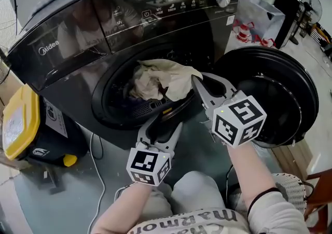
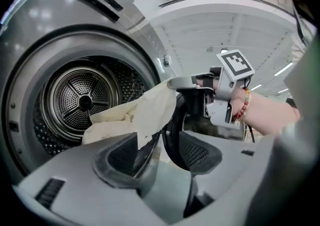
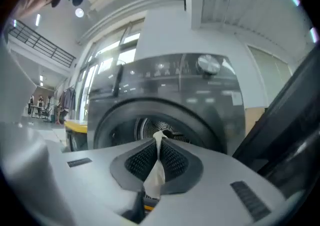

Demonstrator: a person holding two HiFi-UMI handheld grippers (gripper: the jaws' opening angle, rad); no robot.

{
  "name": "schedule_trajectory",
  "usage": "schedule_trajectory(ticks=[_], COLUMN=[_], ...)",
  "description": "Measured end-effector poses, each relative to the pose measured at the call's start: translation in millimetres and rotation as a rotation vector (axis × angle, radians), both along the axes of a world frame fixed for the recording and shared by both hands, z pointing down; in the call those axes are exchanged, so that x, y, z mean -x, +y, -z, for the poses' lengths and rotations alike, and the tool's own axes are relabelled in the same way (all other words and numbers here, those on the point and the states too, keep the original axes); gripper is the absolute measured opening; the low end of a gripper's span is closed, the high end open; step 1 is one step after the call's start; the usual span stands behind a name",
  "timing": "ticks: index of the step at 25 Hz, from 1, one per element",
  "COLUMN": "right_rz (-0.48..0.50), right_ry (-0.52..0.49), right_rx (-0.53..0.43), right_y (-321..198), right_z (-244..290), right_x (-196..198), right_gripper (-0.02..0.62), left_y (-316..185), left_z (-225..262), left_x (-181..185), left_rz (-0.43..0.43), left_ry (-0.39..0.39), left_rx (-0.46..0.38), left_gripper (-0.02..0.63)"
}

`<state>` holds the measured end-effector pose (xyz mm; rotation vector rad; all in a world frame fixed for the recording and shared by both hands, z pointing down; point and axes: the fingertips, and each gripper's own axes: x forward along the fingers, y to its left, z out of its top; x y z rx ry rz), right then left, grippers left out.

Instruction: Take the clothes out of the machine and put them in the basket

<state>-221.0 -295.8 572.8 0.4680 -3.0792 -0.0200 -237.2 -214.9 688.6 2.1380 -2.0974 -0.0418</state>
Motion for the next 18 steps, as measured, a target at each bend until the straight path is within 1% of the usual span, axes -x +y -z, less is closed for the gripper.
schedule_trajectory(ticks=[5,8,10,12,15,18], right_rz=[-0.017,-0.059,-0.095,-0.113,-0.101,-0.102], right_ry=[-0.120,-0.167,-0.168,-0.178,-0.207,-0.238], right_rx=[-0.073,-0.152,-0.198,-0.216,-0.259,-0.285], right_y=[16.0,15.5,10.5,6.7,7.6,10.9], right_z=[70.0,117.3,142.5,165.0,198.2,227.5], right_x=[-38.9,-65.9,-81.9,-96.3,-114.7,-137.5], right_gripper=[0.035,0.035,0.035,0.035,0.035,0.035], left_y=[8.0,8.0,6.3,4.7,4.4,2.5], left_z=[30.0,43.5,50.1,62.5,90.2,115.4], left_x=[-7.5,-14.2,-21.4,-28.8,-49.4,-71.5], left_rz=[-0.018,-0.048,-0.084,-0.121,-0.199,-0.281], left_ry=[0.020,0.010,0.004,0.018,0.066,0.052], left_rx=[-0.061,-0.078,-0.073,-0.085,-0.136,-0.176], left_gripper=[0.256,0.258,0.258,0.259,0.259,0.259])
